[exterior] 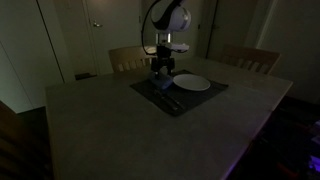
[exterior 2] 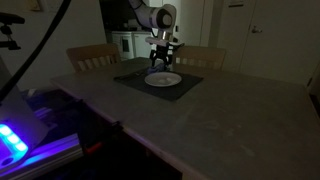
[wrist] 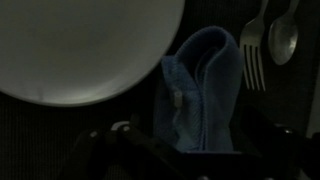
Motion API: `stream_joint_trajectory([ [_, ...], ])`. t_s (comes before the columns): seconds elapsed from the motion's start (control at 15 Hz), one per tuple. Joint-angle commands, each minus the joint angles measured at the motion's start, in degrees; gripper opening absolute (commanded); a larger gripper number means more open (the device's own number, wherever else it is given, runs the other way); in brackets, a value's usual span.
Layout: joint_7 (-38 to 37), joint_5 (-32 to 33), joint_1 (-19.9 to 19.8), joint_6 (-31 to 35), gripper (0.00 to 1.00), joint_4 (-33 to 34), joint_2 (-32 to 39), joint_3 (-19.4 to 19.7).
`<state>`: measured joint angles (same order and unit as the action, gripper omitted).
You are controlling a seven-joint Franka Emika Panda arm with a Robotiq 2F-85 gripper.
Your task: Use the blue towel to wipe the table
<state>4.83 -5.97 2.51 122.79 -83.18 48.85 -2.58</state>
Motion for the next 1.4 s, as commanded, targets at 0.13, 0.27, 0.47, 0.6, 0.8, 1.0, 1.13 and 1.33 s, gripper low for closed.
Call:
stream_joint_trajectory([
  [0.13,0.36,0.38,-1.26,0.04,1.0,3.36,1.91,-0.67],
  [0.27,0.36,0.34,-1.32,-0.08,1.0,4.03,2.37,-0.71],
  [0.47,0.46,0.25,-1.37,0.04,0.72,4.18,2.55,-0.81],
  [0.6,0.48,0.21,-1.38,0.15,0.64,4.11,2.56,-0.86],
  [0.8,0.58,0.09,-1.42,0.26,0.42,3.96,2.59,-0.99],
  [1.0,0.71,-0.09,-1.37,-0.15,0.2,4.02,2.76,-1.34],
  [1.13,0.94,-0.35,-1.53,-0.49,0.06,4.07,2.87,-1.69],
  [1.33,1.25,-0.69,-1.73,-0.59,0.0,3.9,2.86,-2.15],
])
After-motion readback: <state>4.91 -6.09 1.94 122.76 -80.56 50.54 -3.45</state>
